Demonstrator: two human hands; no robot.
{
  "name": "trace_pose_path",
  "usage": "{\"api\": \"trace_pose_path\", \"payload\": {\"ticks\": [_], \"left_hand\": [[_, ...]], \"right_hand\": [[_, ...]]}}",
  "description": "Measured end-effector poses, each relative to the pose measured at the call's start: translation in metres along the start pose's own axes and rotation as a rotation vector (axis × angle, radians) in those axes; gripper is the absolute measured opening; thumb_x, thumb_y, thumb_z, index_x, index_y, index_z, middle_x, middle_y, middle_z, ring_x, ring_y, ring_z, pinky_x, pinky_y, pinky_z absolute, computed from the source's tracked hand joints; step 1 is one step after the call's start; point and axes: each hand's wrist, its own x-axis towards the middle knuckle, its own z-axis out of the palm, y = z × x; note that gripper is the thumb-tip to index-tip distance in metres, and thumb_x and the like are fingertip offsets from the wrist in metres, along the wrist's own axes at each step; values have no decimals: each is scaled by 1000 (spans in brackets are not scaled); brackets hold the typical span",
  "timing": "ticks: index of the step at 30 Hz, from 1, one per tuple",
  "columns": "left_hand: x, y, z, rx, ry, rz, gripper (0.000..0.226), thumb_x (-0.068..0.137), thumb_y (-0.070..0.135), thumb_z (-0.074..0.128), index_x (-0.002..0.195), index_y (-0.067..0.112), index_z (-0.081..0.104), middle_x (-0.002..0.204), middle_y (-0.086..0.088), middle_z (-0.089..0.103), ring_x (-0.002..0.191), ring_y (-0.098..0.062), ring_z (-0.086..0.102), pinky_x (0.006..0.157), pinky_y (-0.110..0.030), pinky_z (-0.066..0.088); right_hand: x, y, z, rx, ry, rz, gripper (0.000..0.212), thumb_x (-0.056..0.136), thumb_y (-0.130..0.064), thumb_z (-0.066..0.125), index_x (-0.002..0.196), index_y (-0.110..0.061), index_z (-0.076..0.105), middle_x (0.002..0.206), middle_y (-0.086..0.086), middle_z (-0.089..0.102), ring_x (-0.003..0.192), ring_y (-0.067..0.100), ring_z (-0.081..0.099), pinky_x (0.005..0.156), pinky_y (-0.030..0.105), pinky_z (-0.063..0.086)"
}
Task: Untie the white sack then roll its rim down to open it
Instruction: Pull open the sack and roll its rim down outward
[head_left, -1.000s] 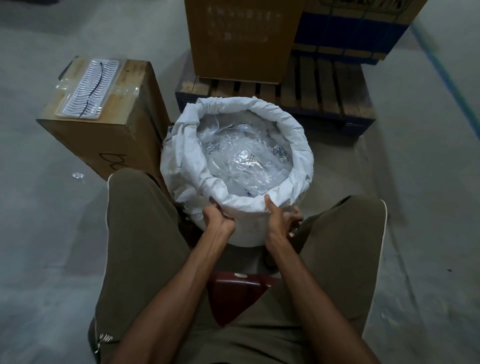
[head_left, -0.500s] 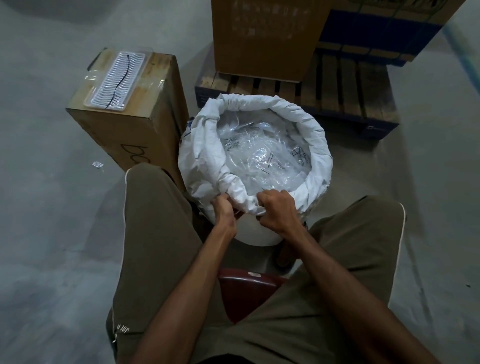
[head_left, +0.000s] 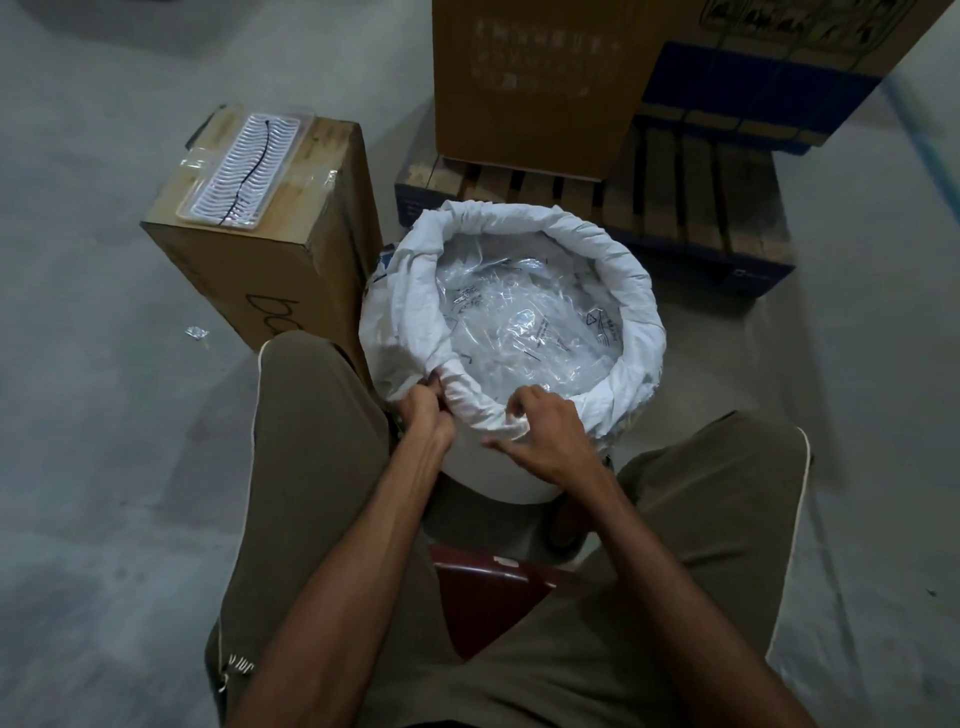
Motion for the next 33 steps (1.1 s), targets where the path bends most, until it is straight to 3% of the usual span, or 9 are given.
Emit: {"api": "trace_pose_path", "payload": {"ticks": [3, 5, 7, 11, 18, 24, 28, 30, 33], "left_hand": [[-15, 4, -4, -55, -39, -93, 40, 99, 1, 36, 129, -1, 63, 112, -16, 66, 130, -40, 56, 111, -51, 45], [-23, 7, -5, -46, -56, -105, 50, 105, 13, 27, 152, 1, 42, 139, -16, 57, 144, -38, 43, 117, -47, 37], [-23, 11, -7, -124, -37, -85, 50, 103, 24, 29, 136, 0, 57, 131, -19, 59, 125, -39, 55, 106, -46, 44], [-7, 10, -15, 28, -28, 9, 23, 60, 27, 55, 76, 12, 62, 82, -13, 62, 78, -30, 59, 68, -35, 51], [4, 27, -7, 660, 114, 492, 71, 71, 63, 72, 125, 27, 44, 130, -5, 58, 113, -26, 59, 96, -42, 51], [38, 58, 6, 488, 167, 309, 35, 99, 39, 66, 84, 7, 61, 105, -23, 73, 73, -25, 62, 58, -27, 46], [49, 58, 5, 178, 45, -6, 60, 111, 44, 25, 151, 3, 42, 151, -18, 50, 135, -35, 54, 99, -41, 51], [45, 60, 5, 56, 37, -88, 65, 109, 45, 12, 153, 7, 42, 155, -16, 47, 140, -36, 49, 108, -45, 45], [39, 62, 5, -17, 25, -90, 69, 107, 48, 12, 141, 8, 56, 133, -13, 58, 123, -33, 56, 110, -45, 44]], "right_hand": [[20, -13, -3, -7, -136, 116, 73, 78, -68, 72, 132, -22, 55, 128, 4, 59, 117, 28, 55, 101, 45, 36], [38, -23, -3, 53, -311, 137, 51, 75, -60, 80, 109, -24, 67, 105, 1, 68, 103, 23, 60, 95, 42, 35], [52, -27, -3, 142, -403, 109, 43, 67, -48, 89, 70, -16, 61, 67, -1, 59, 68, 16, 54, 70, 36, 38], [59, -20, 9, 141, -261, 136, 45, 50, -51, 88, 57, -18, 59, 53, -3, 57, 50, 10, 52, 51, 30, 34], [43, -32, 42, -209, -1, 37, 30, 54, -24, 83, 61, -18, 55, 58, -3, 56, 61, 27, 58, 63, 32, 38], [41, -32, 52, -322, -1, -10, 27, 53, -14, 78, 73, -17, 61, 70, -1, 63, 71, 28, 62, 65, 35, 41], [50, -30, 35, -124, -119, 75, 58, 57, -60, 78, 95, -22, 57, 95, -8, 62, 88, 19, 58, 78, 38, 43], [56, -35, 25, 55, -209, 106, 82, 57, -77, 71, 116, -23, 56, 111, -8, 61, 98, 15, 57, 86, 39, 46], [74, -50, 23, 177, -260, 105, 82, 65, -64, 81, 130, -20, 58, 117, 0, 67, 107, 20, 64, 87, 37, 50]]}}
